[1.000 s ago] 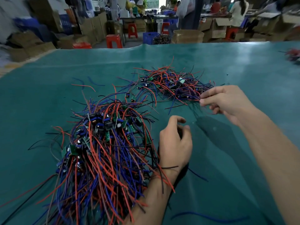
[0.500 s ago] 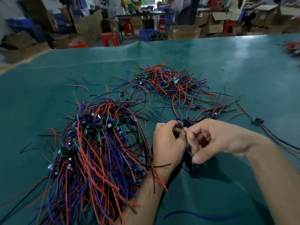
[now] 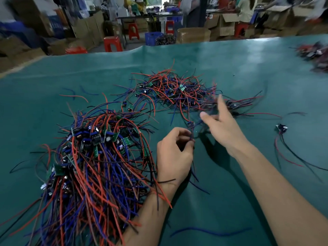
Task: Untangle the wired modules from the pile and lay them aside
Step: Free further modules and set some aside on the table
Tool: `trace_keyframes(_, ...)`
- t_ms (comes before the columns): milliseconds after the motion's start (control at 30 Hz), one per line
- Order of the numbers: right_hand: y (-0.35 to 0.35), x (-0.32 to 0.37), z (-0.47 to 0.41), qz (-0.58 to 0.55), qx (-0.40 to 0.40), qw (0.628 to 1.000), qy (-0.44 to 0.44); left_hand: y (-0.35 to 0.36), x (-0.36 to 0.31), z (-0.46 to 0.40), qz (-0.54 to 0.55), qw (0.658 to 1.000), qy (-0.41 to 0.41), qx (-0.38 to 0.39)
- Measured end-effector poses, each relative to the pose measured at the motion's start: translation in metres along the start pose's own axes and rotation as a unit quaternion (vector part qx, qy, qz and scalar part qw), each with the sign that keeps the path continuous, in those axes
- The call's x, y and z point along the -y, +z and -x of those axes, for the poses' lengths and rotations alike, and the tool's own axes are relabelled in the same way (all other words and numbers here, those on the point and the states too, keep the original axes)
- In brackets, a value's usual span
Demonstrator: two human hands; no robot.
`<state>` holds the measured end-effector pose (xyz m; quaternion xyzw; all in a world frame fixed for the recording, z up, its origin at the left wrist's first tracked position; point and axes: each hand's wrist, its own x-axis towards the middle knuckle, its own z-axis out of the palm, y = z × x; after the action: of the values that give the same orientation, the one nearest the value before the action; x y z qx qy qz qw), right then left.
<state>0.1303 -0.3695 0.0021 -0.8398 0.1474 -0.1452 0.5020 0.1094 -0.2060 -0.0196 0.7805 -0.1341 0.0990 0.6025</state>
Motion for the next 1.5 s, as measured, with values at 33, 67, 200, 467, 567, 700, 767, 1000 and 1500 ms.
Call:
trace_keyframes(33, -0.003, -0.001, -0.002, -0.006, -0.025, 1.0, 0.01, 0.0, 0.0, 0.0, 0.005, 1.0, -0.005, 0.001)
trace_keyframes(67, -0.006, -0.002, -0.001, 0.009, -0.057, 0.998, 0.01, 0.0, -0.001, 0.001, 0.009, 1.0, -0.008, 0.001)
trace_keyframes(200, -0.009, 0.0, 0.015, 0.2, -0.179, 0.961, -0.061, -0.002, -0.004, 0.001, 0.017, 0.999, 0.001, -0.033)
trace_keyframes(467, 0.004, 0.023, 0.03, 0.01, -0.078, 0.993, -0.084, -0.003, -0.007, 0.002, 0.007, 0.997, 0.057, -0.041)
trace_keyframes(567, 0.009, 0.025, 0.032, -0.159, 0.001, 0.987, 0.002, -0.002, -0.006, 0.004, 0.008, 0.997, 0.069, 0.015)
trace_keyframes(700, -0.006, 0.025, 0.027, -0.359, 0.067, 0.929, 0.065, 0.001, -0.008, 0.005, 0.049, 0.998, 0.034, 0.023)
trace_keyframes(767, -0.014, 0.024, 0.026, -0.393, 0.124, 0.908, 0.07, 0.0, -0.007, 0.004, 0.062, 0.998, 0.009, 0.023)
trace_keyframes(1000, -0.015, 0.019, 0.029, -0.316, 0.209, 0.924, 0.05, 0.002, 0.0, 0.0, 0.023, 0.999, 0.003, 0.027)
trace_keyframes(1500, -0.006, 0.02, 0.033, -0.327, 0.145, 0.933, 0.044, 0.001, -0.001, -0.001, -0.017, 0.999, 0.021, -0.045)
